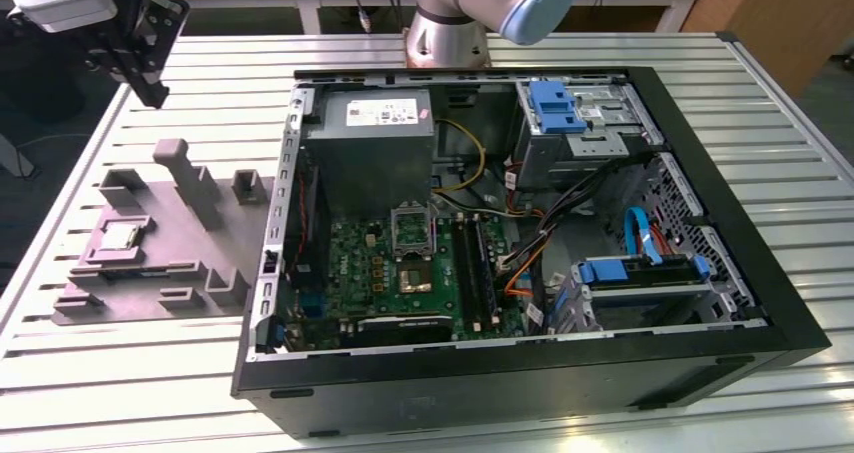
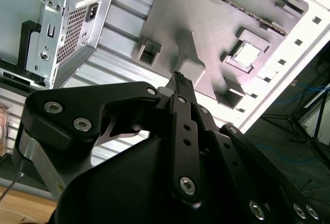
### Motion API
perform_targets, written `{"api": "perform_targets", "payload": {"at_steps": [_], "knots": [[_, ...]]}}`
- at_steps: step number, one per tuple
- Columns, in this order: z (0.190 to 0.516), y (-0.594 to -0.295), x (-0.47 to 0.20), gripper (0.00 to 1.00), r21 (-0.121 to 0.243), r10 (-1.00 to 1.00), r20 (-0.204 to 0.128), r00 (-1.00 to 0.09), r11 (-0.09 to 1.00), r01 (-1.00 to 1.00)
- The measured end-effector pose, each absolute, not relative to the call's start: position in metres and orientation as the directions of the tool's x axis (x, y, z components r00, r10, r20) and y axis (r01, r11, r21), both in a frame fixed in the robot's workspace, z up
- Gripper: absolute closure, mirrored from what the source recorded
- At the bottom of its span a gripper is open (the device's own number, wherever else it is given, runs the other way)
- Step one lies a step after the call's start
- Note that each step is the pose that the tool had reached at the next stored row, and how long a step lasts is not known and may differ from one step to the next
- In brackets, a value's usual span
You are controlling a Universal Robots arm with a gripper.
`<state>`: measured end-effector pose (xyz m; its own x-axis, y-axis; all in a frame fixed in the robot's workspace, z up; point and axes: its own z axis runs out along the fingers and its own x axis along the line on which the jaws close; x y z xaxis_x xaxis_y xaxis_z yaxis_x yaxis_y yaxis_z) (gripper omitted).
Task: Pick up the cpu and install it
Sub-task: 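Reach for the cpu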
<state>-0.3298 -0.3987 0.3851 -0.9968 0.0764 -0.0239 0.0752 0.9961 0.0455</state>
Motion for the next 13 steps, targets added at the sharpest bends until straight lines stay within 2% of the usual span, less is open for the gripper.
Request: {"api": "perform_targets", "payload": {"at_steps": [13], "knots": [[0.385, -0.399, -0.342, 0.89, 0.046, 0.076, -0.024, -0.997, 0.996, 0.075]]}}
